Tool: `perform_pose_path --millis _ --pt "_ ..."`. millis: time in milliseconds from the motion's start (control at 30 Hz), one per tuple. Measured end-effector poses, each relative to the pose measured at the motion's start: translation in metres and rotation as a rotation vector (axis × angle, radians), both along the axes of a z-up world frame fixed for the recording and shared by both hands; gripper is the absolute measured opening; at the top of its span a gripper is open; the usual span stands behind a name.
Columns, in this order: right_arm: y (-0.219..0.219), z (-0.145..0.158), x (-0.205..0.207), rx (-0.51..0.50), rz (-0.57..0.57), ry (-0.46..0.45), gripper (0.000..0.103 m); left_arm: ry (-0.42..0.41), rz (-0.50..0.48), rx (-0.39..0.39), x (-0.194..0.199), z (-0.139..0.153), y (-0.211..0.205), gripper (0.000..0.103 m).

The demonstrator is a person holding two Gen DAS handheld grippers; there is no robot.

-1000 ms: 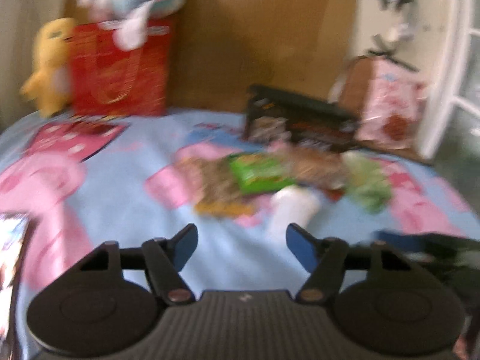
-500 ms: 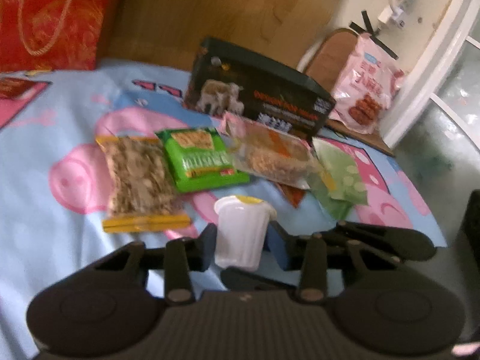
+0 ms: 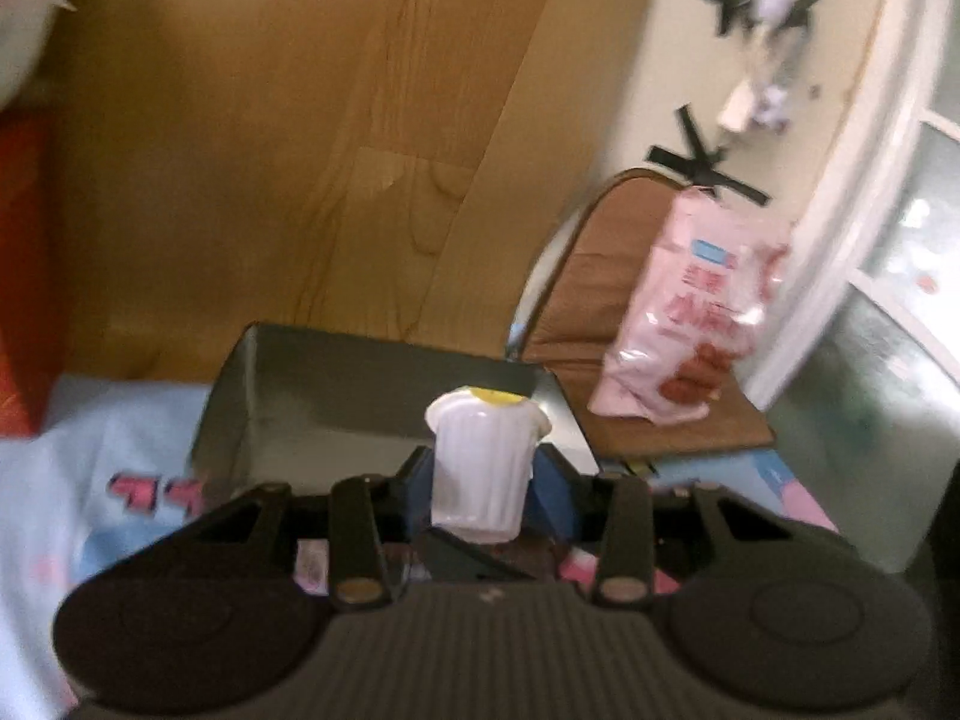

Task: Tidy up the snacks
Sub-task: 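Grasp the white plastic cup with the left tool and lift it over the black box, then open the left tool to drop the cup into the black box, then grasp the light green leaf-print packet with the left tool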

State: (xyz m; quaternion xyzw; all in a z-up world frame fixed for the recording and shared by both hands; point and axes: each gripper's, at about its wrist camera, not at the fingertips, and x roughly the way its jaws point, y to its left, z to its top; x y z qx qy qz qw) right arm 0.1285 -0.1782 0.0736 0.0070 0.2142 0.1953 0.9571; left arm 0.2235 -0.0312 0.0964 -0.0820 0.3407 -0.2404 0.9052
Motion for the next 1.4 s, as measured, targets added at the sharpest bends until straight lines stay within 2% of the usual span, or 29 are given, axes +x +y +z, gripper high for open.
perform_pose_path --millis 100,200,267,300,333,400,467,533,600,700,767,833,933,1000,1067,1100,1200,1333,1400 --pt "-0.012 -0.001 0.023 0.027 -0.020 0.060 0.042 0.009 0.041 0.029 0.021 -0.011 -0.011 0.039" --pt "-0.019 0.000 0.019 0.037 -0.037 0.019 0.054 -0.004 0.049 0.026 0.019 -0.010 -0.004 0.043" --pt "-0.037 0.003 0.005 0.080 -0.070 -0.022 0.054 -0.075 0.101 0.012 0.010 -0.001 0.017 0.051" --pt "-0.049 0.002 -0.001 0.116 -0.094 -0.033 0.054 -0.109 0.154 0.006 0.008 0.002 0.031 0.060" --pt "-0.060 0.001 -0.004 0.143 -0.131 -0.030 0.054 -0.125 0.225 0.007 0.007 0.002 0.046 0.063" --pt "-0.080 -0.006 -0.001 0.200 -0.197 0.007 0.056 -0.062 0.344 0.012 0.021 -0.005 0.072 0.060" --pt "-0.089 -0.019 0.008 0.253 -0.213 0.076 0.056 0.077 0.388 -0.007 0.046 -0.024 0.087 0.054" --pt "-0.092 -0.032 0.017 0.299 -0.220 0.150 0.056 0.171 0.363 0.007 0.060 -0.042 0.082 0.043" --pt "-0.090 -0.042 0.022 0.337 -0.211 0.170 0.055 0.215 0.312 0.025 0.059 -0.052 0.068 0.033" --pt "-0.091 -0.046 0.028 0.288 -0.281 0.148 0.055 0.185 0.302 0.091 0.040 -0.050 0.042 0.035" --pt "-0.099 -0.042 0.020 0.325 -0.275 0.131 0.055 0.172 0.295 0.103 0.027 -0.047 0.036 0.038" --pt "-0.105 -0.036 0.000 0.326 -0.262 0.077 0.056 0.130 0.305 0.079 0.006 -0.039 0.044 0.045" --pt "-0.106 -0.032 -0.041 0.269 -0.226 0.018 0.056 0.052 0.365 0.035 -0.037 -0.027 0.063 0.050" --pt "-0.107 -0.042 -0.065 0.288 -0.180 0.043 0.055 0.042 0.337 -0.017 -0.060 -0.024 0.066 0.050" --pt "-0.106 -0.055 -0.074 0.322 -0.136 0.108 0.055 0.039 0.271 -0.041 -0.080 -0.026 0.061 0.050" --pt "-0.101 -0.061 -0.076 0.330 -0.118 0.137 0.053 0.046 0.236 -0.033 -0.086 -0.028 0.055 0.050" --pt "-0.085 -0.077 -0.075 0.341 -0.078 0.241 0.025 0.103 0.145 -0.012 -0.101 -0.043 0.031 0.048" --pt "-0.080 -0.078 -0.107 0.399 -0.048 0.304 0.015 0.129 0.101 -0.003 -0.134 -0.056 0.030 0.047" --pt "-0.069 -0.086 -0.130 0.387 0.003 0.347 0.015 0.144 0.096 -0.014 -0.148 -0.062 0.040 0.048"
